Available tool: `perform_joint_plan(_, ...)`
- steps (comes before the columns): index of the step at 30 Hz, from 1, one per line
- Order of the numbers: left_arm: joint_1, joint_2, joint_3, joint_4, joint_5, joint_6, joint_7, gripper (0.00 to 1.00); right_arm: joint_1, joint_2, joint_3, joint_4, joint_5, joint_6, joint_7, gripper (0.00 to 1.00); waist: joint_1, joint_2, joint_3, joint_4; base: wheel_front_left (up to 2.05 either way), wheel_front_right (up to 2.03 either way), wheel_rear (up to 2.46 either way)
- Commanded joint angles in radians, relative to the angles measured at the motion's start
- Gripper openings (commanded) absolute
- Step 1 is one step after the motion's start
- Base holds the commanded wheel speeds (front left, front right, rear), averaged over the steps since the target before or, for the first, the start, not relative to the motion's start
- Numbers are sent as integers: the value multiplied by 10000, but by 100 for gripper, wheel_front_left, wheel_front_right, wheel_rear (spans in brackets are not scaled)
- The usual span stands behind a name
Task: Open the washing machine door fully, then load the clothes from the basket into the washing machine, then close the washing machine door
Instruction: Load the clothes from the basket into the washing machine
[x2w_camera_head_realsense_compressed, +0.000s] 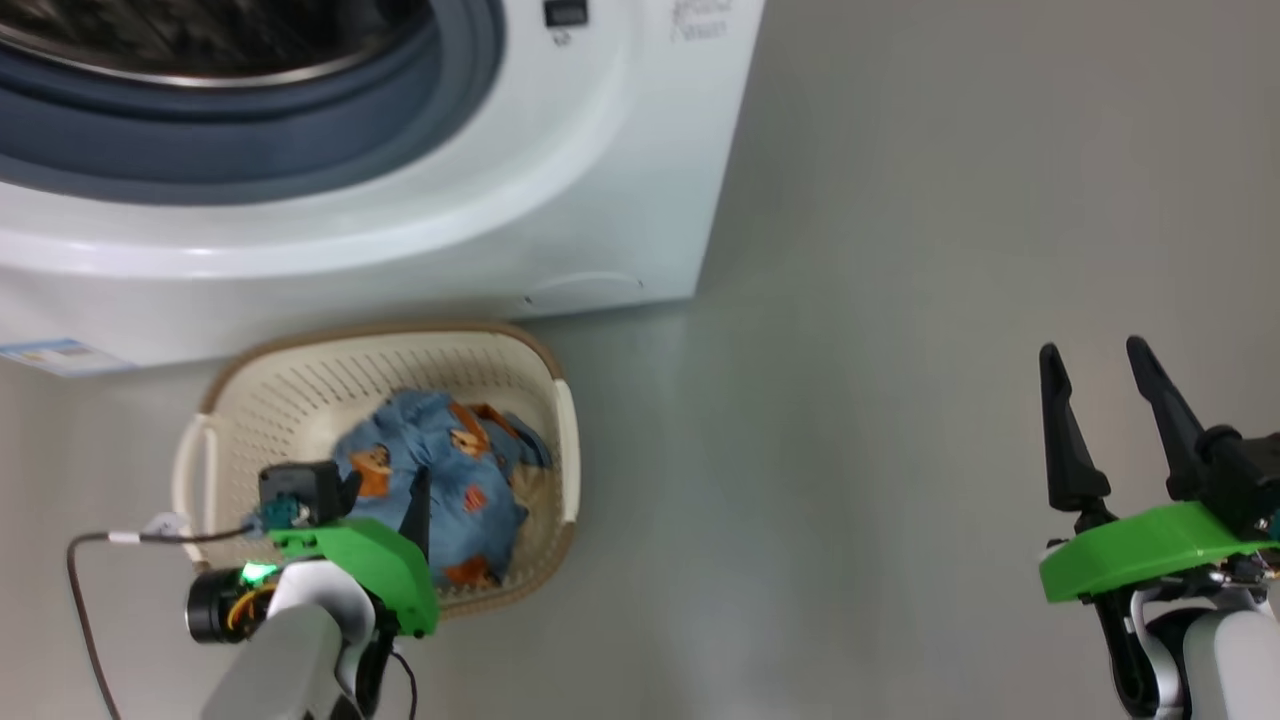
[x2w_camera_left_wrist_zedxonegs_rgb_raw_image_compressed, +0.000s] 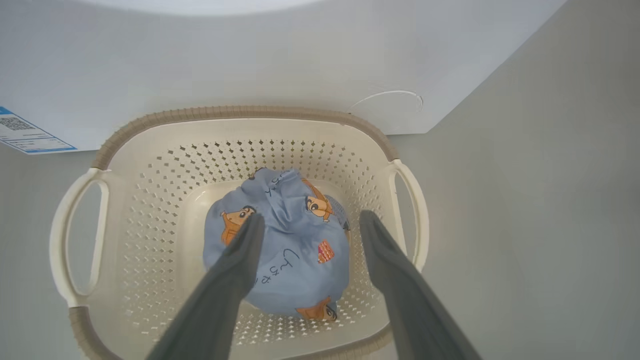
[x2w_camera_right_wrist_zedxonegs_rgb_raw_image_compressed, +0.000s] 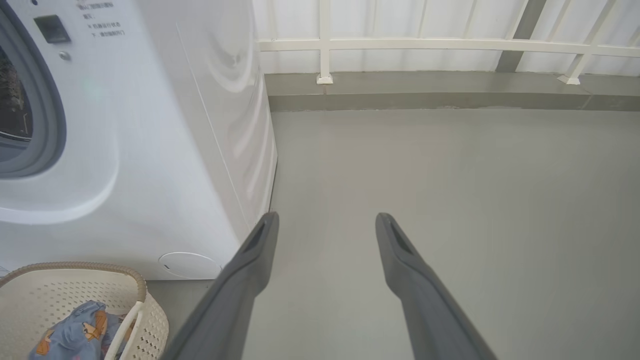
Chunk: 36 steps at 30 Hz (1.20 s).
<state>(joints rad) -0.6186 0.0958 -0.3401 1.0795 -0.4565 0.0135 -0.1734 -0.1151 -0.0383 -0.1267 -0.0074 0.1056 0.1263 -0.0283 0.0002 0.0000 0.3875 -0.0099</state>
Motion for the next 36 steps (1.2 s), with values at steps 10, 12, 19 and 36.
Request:
perform_joint_plan(10, -1339, 408, 451, 1688, -527, -646, 988, 100, -763, -120, 560, -307, 164, 44, -431, 100, -2, 0, 2531, -1248, 0, 0, 0)
perform_joint_plan(12, -1515, 507, 522, 1812, -641, -676, 1276, 100, -847, -120, 599, -339, 203, 44, -480, 100, -2, 0, 2856, -1347, 0, 0, 0)
perform_joint_plan(19, -2100, 860, 772, 2000, -977, -567, 1960, 100, -1121, -120, 709, -413, 321, 44, -652, 100, -2, 0, 3825, -1581, 0, 0, 0)
perform_joint_plan(36, -2736, 1318, 1151, 2098, -1525, -32, 2580, 39, -1468, -120, 984, -224, 605, 44, -973, 100, -2, 0, 4705, -1855, 0, 0, 0)
